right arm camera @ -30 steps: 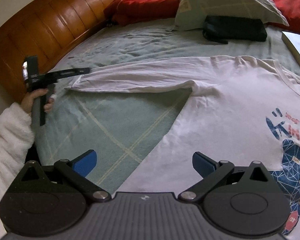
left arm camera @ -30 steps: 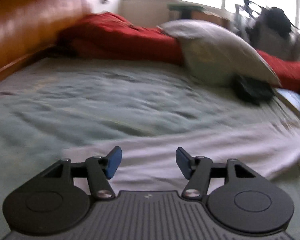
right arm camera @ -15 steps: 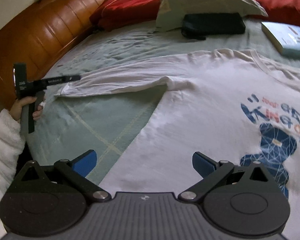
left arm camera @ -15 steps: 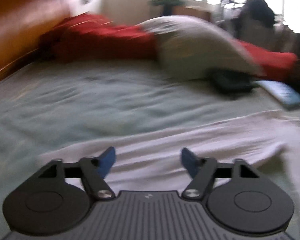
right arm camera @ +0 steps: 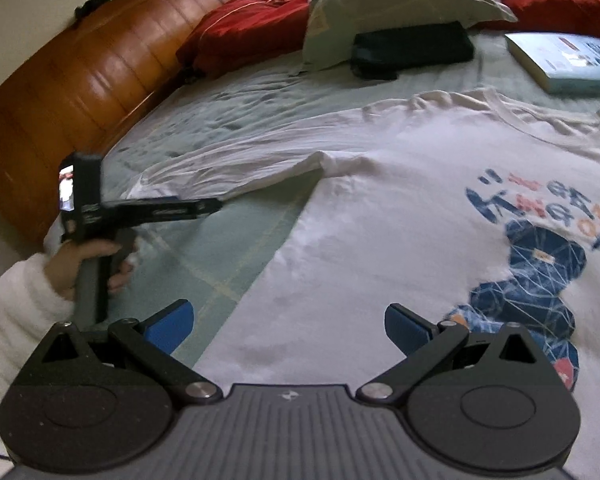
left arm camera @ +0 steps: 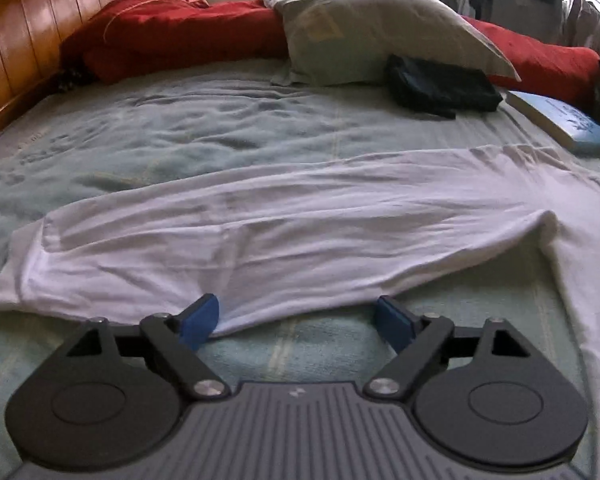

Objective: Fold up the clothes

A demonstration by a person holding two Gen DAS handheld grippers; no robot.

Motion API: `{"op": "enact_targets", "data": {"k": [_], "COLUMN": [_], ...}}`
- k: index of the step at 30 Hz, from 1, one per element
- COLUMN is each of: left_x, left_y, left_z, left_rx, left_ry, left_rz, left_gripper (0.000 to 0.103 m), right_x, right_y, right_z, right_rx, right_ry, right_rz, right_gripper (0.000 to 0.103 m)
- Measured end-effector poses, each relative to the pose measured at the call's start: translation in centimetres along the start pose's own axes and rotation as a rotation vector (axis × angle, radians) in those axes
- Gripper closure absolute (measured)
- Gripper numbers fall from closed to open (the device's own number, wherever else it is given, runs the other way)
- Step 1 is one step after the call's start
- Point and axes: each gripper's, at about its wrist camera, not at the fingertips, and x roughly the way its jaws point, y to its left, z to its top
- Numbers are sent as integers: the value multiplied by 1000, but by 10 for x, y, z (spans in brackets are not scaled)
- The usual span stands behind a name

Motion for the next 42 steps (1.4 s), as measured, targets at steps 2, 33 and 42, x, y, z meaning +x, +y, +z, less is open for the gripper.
{"op": "enact_targets", "data": {"k": [2,33,42], "left_x": [-3,31,94], "left_y": [-1,38,-29], "left_z": [15,58,71], "left_rx": [-28,-170,-119], "left_ry": [0,0,22], "left_rz": [-52,11,171], "left_gripper": [18,15,5], "right_x": [-4,-13,-20], "right_y": [-5,-22,-32], "right_z": [-1,-4,-5], "right_rx": [20,81,90], "right_ry": [-11,-51,-75], "right_rz": [8,2,-16], "right_gripper": [0,0,0]}}
